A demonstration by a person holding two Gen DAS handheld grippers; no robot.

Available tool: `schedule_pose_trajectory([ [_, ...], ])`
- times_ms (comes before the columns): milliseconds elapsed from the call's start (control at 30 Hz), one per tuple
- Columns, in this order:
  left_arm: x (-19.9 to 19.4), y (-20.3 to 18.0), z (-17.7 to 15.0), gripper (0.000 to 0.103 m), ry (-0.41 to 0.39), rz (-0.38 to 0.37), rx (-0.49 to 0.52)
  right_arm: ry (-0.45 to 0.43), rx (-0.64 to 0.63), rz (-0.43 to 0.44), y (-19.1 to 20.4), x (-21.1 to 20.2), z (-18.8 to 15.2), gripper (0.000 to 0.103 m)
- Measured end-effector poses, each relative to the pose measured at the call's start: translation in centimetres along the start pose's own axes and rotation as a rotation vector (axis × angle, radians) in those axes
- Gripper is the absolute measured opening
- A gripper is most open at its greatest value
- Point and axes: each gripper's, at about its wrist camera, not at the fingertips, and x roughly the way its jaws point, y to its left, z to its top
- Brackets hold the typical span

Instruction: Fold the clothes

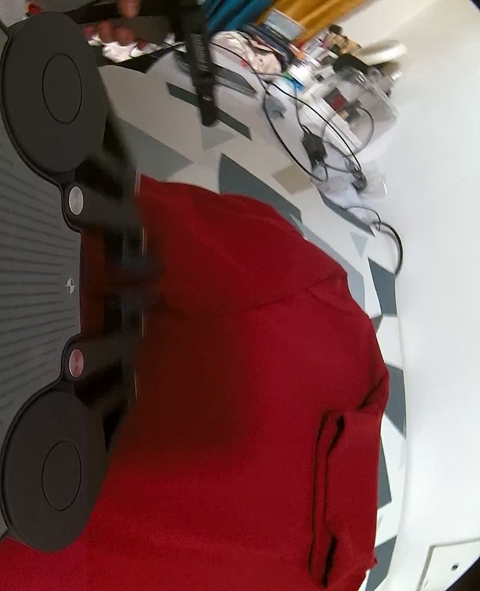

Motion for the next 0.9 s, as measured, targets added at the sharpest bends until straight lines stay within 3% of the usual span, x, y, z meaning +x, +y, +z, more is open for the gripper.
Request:
schedule_pose_trajectory([
  [133,-0.3,-1.0,-0.2,0.103,-0.007,-0.029,0.034,-0.206,0.099,-0.007,-1.6,-4.0,2.3,0.001],
  [300,-0.4,-3.5,-0.1,0.103,-0.022,-0.081,0.091,-0.458,0.056,-0.226,-3.8,-9.9,5.0,0.002],
  [367,-0.1,-5.1,-0.3,0.103,-0.013,-0.109,0.136,-0.496,0.085,-0.333,-5.7,-11.0,5.7,0.016],
  [400,0.1,-6.1,-0.4,0.103,-0.008,-0.122,0.167,-0.510,0.114,-0.389,-6.7,-11.4,5.7,0.035],
  [467,0.4,-8.1,-0.7,0.103,-0.006,-0.143,0.232,-0.546,0.154,-0.457,-8.2,-12.5,5.1,0.039],
  [533,0.7,-10.0,-1.0,0.103,-0.013,-0.151,0.302,-0.545,0.164,-0.484,-9.2,-13.2,4.1,0.041],
  [633,1.6,-12.0,-1.2,0.103,-0.022,-0.146,0.368,-0.491,0.168,-0.501,-10.5,-13.1,2.0,0.057],
  [833,4.0,-15.3,-0.8,0.103,-0.053,-0.107,0.466,-0.325,0.226,-0.433,-11.5,-10.2,-2.0,0.062],
  [900,4.4,-16.3,-0.8,0.103,-0.105,-0.084,0.517,-0.296,0.235,-0.438,-11.6,-8.9,-1.9,0.062],
])
